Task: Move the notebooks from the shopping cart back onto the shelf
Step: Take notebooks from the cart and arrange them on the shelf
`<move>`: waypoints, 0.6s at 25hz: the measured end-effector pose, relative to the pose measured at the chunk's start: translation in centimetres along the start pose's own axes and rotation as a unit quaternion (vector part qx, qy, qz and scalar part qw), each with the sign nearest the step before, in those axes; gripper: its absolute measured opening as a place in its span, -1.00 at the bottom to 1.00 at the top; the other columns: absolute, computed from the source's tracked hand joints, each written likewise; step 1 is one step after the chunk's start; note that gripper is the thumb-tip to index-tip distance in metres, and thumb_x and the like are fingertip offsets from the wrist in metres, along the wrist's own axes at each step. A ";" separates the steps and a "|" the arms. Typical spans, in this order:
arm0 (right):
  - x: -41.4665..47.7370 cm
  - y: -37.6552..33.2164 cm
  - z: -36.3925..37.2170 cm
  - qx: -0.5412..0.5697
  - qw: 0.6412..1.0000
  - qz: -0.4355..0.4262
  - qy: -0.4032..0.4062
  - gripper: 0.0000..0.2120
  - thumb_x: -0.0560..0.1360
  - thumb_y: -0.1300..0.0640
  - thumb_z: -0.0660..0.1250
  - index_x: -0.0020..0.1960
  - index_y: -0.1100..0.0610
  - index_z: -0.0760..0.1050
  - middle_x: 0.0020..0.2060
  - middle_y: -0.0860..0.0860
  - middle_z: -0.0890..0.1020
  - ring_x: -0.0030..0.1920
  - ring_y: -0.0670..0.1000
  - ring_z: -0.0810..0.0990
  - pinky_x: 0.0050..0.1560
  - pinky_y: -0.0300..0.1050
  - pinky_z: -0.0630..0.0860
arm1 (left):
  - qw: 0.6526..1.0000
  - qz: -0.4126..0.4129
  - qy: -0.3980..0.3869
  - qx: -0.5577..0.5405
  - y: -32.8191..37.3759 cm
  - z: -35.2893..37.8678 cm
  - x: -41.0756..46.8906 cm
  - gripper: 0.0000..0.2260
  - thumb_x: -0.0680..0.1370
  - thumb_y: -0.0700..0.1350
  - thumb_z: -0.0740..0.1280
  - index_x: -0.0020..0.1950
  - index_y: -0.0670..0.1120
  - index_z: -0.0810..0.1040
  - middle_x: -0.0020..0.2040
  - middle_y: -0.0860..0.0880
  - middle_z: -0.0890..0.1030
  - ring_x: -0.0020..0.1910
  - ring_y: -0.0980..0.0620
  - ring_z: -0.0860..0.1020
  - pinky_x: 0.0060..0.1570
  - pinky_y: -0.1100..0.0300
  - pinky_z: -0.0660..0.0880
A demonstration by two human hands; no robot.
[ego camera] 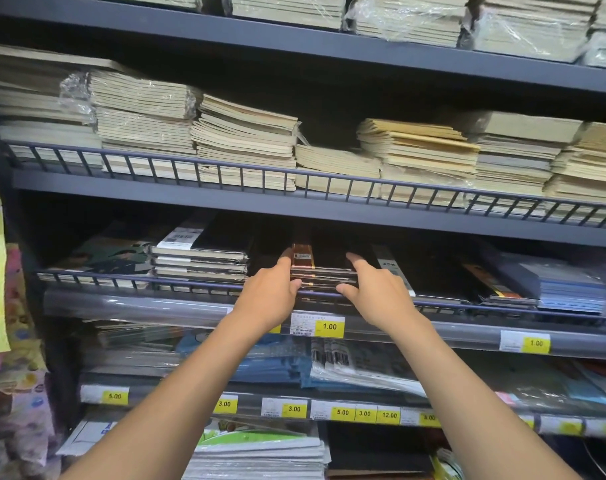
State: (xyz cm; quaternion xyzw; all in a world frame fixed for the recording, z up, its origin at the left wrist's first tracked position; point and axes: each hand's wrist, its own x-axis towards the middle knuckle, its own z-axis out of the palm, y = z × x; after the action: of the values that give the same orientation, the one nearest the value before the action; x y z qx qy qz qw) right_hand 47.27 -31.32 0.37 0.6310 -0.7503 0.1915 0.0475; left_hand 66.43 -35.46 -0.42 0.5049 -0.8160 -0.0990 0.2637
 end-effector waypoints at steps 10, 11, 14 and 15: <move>-0.4 -0.9 -0.5 0.007 1.000 -0.008 0.004 -0.40 0.63 -0.10 0.29 0.59 0.03 0.20 0.15 0.12 0.66 0.16 0.21 0.61 0.13 0.05 0.52 | 0.999 -0.054 0.006 -0.003 0.5 -0.2 0.6 -0.71 0.67 -0.05 0.23 0.36 -0.10 0.38 0.09 -0.13 0.63 -0.07 -0.14 0.51 -0.11 0.06 0.39; -0.4 -0.8 -0.6 0.014 1.000 -0.009 0.000 -0.39 0.62 -0.10 0.30 0.59 0.02 0.20 0.15 0.11 0.66 0.16 0.20 0.61 0.13 0.06 0.52 | 0.998 -0.055 0.004 -0.006 0.5 -0.3 0.6 -0.71 0.67 -0.05 0.23 0.37 -0.08 0.38 0.10 -0.13 0.64 -0.06 -0.13 0.51 -0.11 0.07 0.39; -0.3 -0.1 -1.1 0.044 0.999 -0.014 -0.012 -0.37 0.61 -0.14 0.30 0.60 0.00 0.20 0.09 0.06 0.66 0.15 0.15 0.60 0.12 0.04 0.52 | 0.999 -0.050 -0.005 -0.011 0.7 -0.6 0.2 -0.71 0.66 -0.03 0.25 0.37 -0.08 0.39 0.10 -0.10 0.64 -0.06 -0.12 0.53 -0.11 0.09 0.41; -0.3 0.1 -1.2 0.048 0.999 -0.018 -0.012 -0.36 0.61 -0.17 0.28 0.60 0.00 0.20 0.05 0.04 0.67 0.12 0.12 0.61 0.11 0.04 0.53 | 0.998 -0.055 -0.007 -0.012 0.7 -0.7 0.1 -0.67 0.67 -0.03 0.25 0.40 -0.10 0.37 0.09 -0.11 0.63 -0.04 -0.13 0.54 -0.11 0.08 0.41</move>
State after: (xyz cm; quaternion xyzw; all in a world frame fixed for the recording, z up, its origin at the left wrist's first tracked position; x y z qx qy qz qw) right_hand 47.07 -30.60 1.33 0.6482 -0.7291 0.2194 0.0116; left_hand 66.23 -35.14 0.50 0.5453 -0.7874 -0.1270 0.2579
